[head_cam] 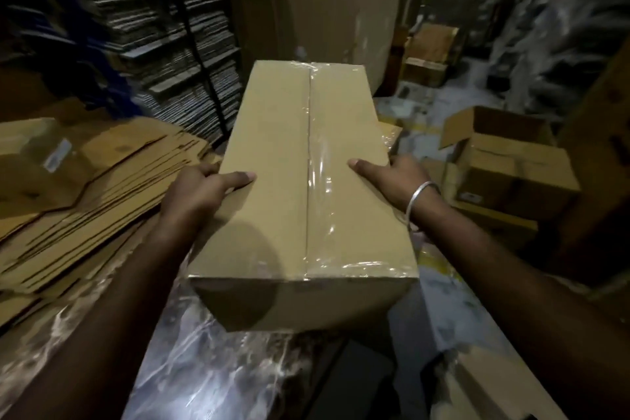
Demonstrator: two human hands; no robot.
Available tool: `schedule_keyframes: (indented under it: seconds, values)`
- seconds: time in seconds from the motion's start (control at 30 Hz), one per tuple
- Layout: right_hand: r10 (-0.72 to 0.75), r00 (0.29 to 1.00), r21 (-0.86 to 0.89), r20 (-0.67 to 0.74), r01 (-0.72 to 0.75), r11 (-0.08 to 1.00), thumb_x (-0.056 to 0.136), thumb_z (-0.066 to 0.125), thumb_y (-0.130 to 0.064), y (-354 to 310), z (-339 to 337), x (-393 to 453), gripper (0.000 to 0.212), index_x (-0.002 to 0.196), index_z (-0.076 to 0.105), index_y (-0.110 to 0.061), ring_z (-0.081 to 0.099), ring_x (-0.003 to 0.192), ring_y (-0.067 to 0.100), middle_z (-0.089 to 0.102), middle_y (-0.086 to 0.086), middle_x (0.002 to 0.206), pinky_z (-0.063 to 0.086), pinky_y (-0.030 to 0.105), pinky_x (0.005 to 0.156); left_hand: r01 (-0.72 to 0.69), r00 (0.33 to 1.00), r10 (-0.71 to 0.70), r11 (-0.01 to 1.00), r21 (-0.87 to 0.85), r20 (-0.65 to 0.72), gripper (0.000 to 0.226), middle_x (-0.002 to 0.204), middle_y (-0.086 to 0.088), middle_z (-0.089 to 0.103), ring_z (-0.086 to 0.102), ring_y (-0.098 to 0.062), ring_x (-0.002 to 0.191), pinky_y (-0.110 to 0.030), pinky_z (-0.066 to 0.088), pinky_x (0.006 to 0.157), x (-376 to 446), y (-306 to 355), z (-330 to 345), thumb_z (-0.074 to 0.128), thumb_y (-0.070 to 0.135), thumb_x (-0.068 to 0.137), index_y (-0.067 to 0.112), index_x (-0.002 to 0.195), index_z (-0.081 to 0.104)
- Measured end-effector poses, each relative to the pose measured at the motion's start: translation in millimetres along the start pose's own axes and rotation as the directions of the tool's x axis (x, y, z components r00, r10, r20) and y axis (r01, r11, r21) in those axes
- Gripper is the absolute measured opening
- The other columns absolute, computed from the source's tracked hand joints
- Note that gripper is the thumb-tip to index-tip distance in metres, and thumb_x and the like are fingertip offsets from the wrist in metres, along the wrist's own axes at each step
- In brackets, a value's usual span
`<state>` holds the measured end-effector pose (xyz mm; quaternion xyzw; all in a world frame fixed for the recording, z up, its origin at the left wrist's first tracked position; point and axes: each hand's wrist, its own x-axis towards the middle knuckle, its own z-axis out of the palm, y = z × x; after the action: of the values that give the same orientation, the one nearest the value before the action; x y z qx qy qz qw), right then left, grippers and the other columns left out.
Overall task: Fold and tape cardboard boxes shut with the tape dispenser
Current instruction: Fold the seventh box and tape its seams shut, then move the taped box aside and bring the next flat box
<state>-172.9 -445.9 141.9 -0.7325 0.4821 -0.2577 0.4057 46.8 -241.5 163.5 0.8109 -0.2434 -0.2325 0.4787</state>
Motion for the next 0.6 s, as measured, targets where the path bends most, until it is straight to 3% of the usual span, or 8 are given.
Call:
schedule_keyframes:
  seconds: [0.1,0.23,0.4,0.6]
  values:
    - [0.049,0.996,0.008,-0.072,-0.048,0.999,0.073,0.08,-0.06,19.8,-50.0,28.8,0.046,0.092,0.073,-0.019,0.068,0.082,0.015,0.072,-0.006,0.091,0.055,0.032,0.082,-0.058,0.996,0.059,0.998,-0.006,0.071,0.049,0.088,0.003,0.076,0.071,-0.027,0.087,-0.05,0.055,0.091,21.0,39.1,53.3,0.082,0.058,0.057,0.022,0.089,0.072]
    - [0.107,0.98,-0.012,-0.17,-0.111,0.994,0.07,0.077,-0.068,49.5,-116.0,76.5,0.06,0.096,0.072,-0.014,0.066,0.084,0.021,0.07,0.001,0.093,0.052,0.031,0.072,-0.091,0.987,0.092,0.996,-0.011,0.129,0.043,0.083,0.006,0.075,0.072,-0.022,0.083,-0.036,0.055,0.083,55.1,94.3,132.9,0.085,0.05,0.062,0.019,0.089,0.076]
    - [0.189,0.953,0.047,-0.237,-0.183,0.982,0.054,0.075,-0.08,82.6,-194.3,147.6,0.09,0.11,0.067,-0.01,0.067,0.087,0.03,0.069,0.009,0.102,0.058,0.05,0.083,-0.118,0.973,0.115,0.993,0.006,0.2,0.062,0.083,0.003,0.077,0.073,-0.028,0.082,-0.051,0.057,0.087,110.0,165.8,230.8,0.083,0.063,0.041,0.02,0.085,0.076]
    - [0.215,0.935,0.153,-0.281,-0.178,0.972,0.064,0.082,-0.064,118.8,-270.0,238.1,0.068,0.106,0.068,-0.012,0.07,0.086,0.027,0.072,0.005,0.097,0.059,0.047,0.085,-0.166,0.955,0.157,0.986,0.013,0.253,0.058,0.087,0.005,0.076,0.072,-0.025,0.086,-0.048,0.055,0.091,159.5,241.9,332.5,0.082,0.06,0.045,0.019,0.085,0.075]
